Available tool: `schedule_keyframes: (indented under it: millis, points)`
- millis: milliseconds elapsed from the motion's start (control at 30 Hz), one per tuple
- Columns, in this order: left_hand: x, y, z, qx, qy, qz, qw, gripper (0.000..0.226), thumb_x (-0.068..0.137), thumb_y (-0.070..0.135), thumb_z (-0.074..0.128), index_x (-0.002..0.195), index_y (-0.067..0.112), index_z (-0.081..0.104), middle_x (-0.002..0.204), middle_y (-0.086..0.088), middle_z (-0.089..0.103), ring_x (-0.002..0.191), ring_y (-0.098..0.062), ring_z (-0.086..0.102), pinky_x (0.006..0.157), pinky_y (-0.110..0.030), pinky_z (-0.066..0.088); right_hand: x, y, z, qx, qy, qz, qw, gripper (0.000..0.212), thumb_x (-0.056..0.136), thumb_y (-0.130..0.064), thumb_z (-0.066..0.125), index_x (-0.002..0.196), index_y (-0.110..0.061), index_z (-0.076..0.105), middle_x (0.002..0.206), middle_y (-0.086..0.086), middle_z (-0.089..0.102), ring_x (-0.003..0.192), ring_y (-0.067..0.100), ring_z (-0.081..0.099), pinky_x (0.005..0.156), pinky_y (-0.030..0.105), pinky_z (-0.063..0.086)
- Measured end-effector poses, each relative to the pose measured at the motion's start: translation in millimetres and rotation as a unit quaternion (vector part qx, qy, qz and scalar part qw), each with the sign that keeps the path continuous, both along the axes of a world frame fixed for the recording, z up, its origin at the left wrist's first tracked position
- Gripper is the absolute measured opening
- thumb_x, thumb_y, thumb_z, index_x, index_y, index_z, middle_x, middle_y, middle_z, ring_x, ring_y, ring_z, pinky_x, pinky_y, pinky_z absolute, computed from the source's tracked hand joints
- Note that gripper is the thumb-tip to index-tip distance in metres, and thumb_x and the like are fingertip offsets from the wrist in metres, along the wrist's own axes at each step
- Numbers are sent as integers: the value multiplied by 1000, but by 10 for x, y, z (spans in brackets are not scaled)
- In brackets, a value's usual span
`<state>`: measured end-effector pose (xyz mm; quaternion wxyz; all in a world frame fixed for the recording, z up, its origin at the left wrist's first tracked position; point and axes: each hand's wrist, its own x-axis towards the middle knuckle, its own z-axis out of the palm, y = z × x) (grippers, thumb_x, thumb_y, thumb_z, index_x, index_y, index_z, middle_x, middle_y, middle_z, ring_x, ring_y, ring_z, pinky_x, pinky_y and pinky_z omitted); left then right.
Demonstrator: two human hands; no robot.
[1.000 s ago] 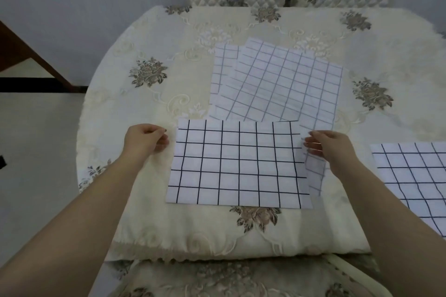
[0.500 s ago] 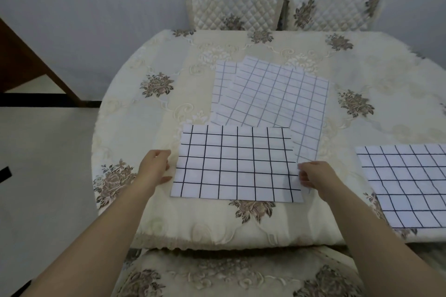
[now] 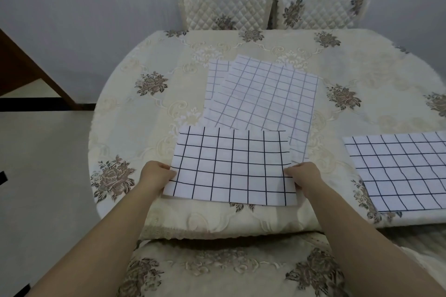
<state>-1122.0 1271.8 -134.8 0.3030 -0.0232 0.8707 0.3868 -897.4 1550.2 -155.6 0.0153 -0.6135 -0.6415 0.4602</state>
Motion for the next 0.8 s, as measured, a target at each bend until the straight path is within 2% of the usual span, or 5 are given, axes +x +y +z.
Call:
schedule_keyframes:
  millis: [67, 200, 367, 567, 800]
  points:
    - [16, -25, 3, -1, -7, -3, 1000, 22, 79, 0, 70, 63, 11, 59, 69, -7, 61, 67, -24, 60, 64, -28, 51, 50, -32, 41, -10, 7, -9, 1000, 19, 73, -8, 72, 72, 10, 65, 84, 34, 67, 67, 25, 55, 83, 56, 54]
    - [39, -95, -11, 2, -27, -13, 1000, 17, 77, -2, 72, 68, 8, 61, 78, -14, 65, 77, -30, 64, 78, -42, 55, 101, -51, 90, -28, 23, -17, 999, 32, 78, -15, 76, 92, 12, 68, 68, 16, 60, 64, 26, 54, 72, 38, 50]
    - [98, -202, -30, 20, -57, -10, 998, 16, 78, -3, 72, 93, -4, 65, 90, -21, 67, 74, -29, 65, 62, -31, 53, 133, -88, 123, -35, 17, -16, 999, 26, 76, -21, 78, 75, -4, 59, 60, 7, 50, 56, 21, 47, 63, 30, 39]
    - [148, -269, -15, 20, -78, -24, 996, 13, 79, -6, 71, 81, 2, 62, 80, -16, 65, 67, -25, 63, 56, -32, 53, 215, -136, 94, -10, -16, -5, 1000, 21, 75, -2, 71, 96, -1, 70, 88, 14, 63, 88, 31, 62, 86, 38, 53]
    - [130, -331, 2, 19, -79, -20, 997, 11, 79, -6, 71, 87, -3, 64, 82, -19, 66, 66, -25, 64, 43, -23, 55, 311, -203, 96, -30, -11, -21, 999, 19, 73, -3, 75, 67, -12, 60, 74, 13, 64, 86, 37, 68, 84, 49, 56]
